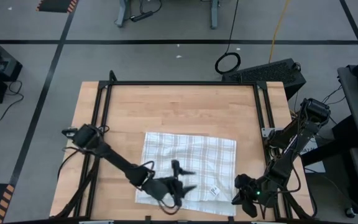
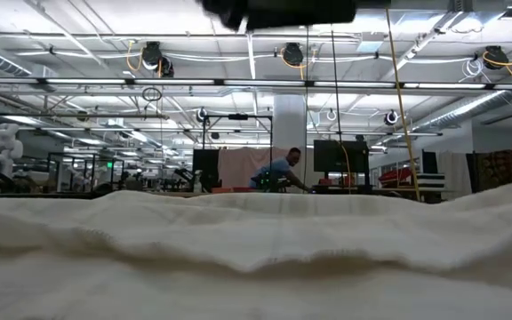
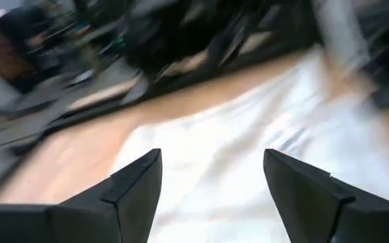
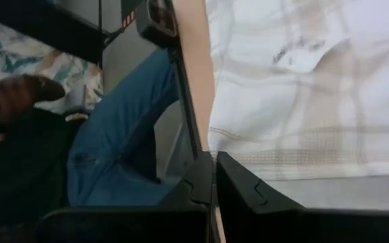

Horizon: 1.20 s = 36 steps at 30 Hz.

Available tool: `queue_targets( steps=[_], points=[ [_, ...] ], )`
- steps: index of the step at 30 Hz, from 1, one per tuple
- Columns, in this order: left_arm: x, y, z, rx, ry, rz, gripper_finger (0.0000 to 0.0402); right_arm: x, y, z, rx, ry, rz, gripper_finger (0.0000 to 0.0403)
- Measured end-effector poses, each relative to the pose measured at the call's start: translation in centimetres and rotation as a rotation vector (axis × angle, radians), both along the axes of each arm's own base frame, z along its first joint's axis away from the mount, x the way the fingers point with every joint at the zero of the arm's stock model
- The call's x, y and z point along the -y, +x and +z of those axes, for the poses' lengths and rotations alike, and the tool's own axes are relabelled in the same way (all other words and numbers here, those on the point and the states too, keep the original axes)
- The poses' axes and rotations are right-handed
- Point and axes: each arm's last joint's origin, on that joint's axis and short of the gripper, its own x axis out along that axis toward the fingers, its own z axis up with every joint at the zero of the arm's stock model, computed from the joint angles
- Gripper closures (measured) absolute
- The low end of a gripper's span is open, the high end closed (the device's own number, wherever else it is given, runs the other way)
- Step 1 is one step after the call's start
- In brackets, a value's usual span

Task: Roll towel
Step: Roll the white towel

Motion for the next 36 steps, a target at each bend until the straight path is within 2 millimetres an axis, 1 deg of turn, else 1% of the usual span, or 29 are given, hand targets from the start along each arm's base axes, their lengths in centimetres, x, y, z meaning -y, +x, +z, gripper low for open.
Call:
queue_targets(
  steps=[2, 4, 7, 10, 13, 17, 20, 23, 25, 29, 32, 34, 36],
  points=[
    [-1.8, 0.7, 0.0, -0.063, 0.042, 0.062, 0.014, -0.1, -0.1, 0.0, -0.003, 0.0, 0.008, 0.0399],
    [-4.8, 1.5, -0.1, -0.139, 0.025, 0.121, 0.015, -0.1, -0.2, 0.0, -0.001, -0.001, 0.01, 0.0399],
    [-9.1, 2.6, -1.8, -0.327, -0.05, 0.072, 0.0176, -0.1, -0.2, 0.0, 0.007, -0.016, 0.021, 0.0399],
    [-11.9, 2.9, -3.1, -0.464, -0.129, 0.035, 0.0207, 0.0, -0.2, -0.1, 0.014, -0.045, 0.033, 0.0399],
    [-14.5, 2.5, -4.3, -0.552, -0.133, 0.08, 0.024, 0.3, -0.2, -0.4, 0.021, -0.108, 0.029, 0.0399],
    [-18.0, 1.4, -6.2, -0.654, -0.141, 0.184, 0.0275, 1.2, 0.2, -0.8, 0.013, -0.21, 0.022, 0.0399],
    [-20.5, 0.5, -7.0, -0.685, -0.149, 0.258, 0.0291, 2.0, 0.6, -1.1, -0.008, -0.26, 0.009, 0.0399],
    [-22.9, -0.6, -8.1, -0.713, -0.157, 0.346, 0.0296, 2.7, 1.3, -1.2, -0.01, -0.308, 0.004, 0.0399],
    [-24.1, -1.2, -8.5, -0.727, -0.162, 0.401, 0.0297, 3.3, 1.7, -1.3, -0.013, -0.341, -0.002, 0.0399],
    [-25.5, -1.8, -8.2, -0.743, -0.17, 0.459, 0.0297, 4.7, 2.9, -1.4, 0.006, -0.447, -0.031, 0.0399],
    [-25.5, -2.1, -6.7, -0.719, -0.178, 0.461, 0.0297, 5.9, 3.9, -1.3, 0.049, -0.546, -0.091, 0.0399],
    [-25.0, -2.8, -5.3, -0.717, -0.196, 0.455, 0.0297, 6.4, 4.4, -1.3, 0.054, -0.558, -0.12, 0.0399],
    [-24.1, -2.9, -3.1, -0.632, -0.234, 0.436, 0.0297, 6.6, 4.8, -1.2, 0.05, -0.529, -0.13, 0.0399]
  ],
)
